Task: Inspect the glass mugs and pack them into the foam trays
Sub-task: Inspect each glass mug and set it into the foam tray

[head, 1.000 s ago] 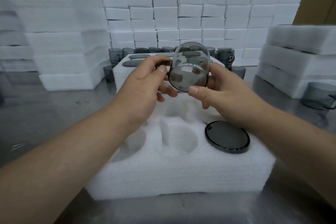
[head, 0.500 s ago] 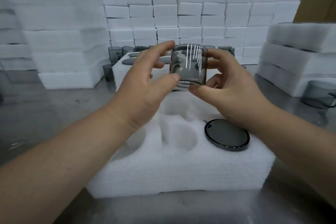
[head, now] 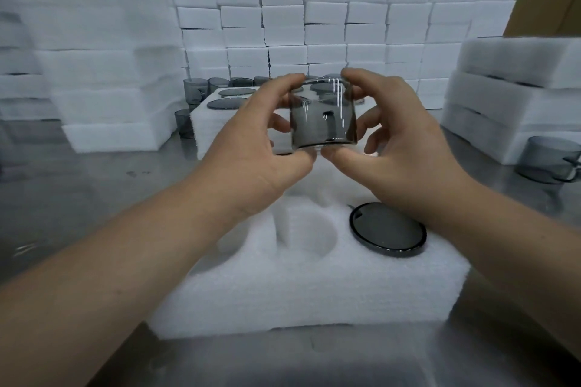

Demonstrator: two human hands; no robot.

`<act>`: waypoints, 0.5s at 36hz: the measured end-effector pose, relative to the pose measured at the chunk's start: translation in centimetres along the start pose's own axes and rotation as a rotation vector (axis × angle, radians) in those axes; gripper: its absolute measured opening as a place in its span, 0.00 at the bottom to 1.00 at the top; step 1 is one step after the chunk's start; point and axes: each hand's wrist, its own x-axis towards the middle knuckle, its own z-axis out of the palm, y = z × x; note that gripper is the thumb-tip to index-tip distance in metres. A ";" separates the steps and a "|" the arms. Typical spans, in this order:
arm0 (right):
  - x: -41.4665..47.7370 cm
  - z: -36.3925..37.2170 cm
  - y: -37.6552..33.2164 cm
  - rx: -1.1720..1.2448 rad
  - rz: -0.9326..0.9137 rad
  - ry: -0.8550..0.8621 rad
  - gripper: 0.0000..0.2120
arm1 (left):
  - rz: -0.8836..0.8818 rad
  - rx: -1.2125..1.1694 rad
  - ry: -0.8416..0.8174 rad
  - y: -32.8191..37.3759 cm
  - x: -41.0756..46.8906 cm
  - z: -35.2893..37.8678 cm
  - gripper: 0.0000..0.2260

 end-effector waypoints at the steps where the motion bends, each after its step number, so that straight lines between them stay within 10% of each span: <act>1: 0.0 -0.1 0.0 -0.014 -0.011 0.002 0.30 | 0.001 0.021 0.009 -0.1 0.0 0.0 0.28; 18: 0.0 -0.2 -0.3 -0.127 -0.048 -0.035 0.35 | -0.082 0.049 0.046 -0.6 0.2 0.1 0.27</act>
